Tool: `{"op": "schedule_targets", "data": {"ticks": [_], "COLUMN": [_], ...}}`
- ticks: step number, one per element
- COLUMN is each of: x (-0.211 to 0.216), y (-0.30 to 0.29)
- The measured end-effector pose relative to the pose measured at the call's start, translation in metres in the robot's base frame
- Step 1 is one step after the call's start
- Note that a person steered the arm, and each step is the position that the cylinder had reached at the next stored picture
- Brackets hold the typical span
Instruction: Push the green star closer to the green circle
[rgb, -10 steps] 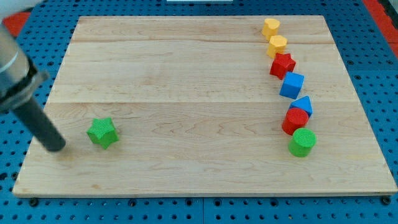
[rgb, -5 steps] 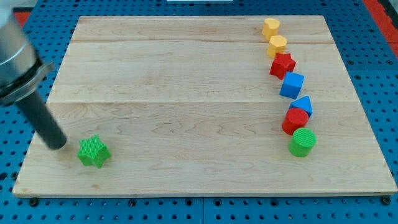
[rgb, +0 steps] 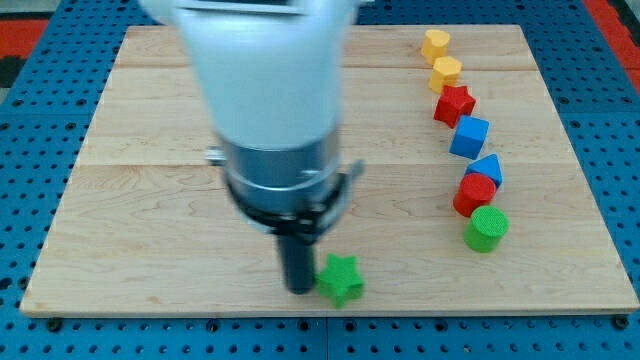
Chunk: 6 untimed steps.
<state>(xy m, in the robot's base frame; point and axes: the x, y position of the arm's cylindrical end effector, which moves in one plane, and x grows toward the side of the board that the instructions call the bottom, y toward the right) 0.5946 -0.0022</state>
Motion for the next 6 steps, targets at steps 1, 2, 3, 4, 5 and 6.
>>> {"op": "schedule_targets", "data": {"ticks": [1, 2, 3, 4, 5, 6], "x": [-0.009, -0.011, -0.011, -0.011, -0.012, -0.014], "y": [0.079, 0.107, 0.118, 0.121, 0.121, 0.127]}}
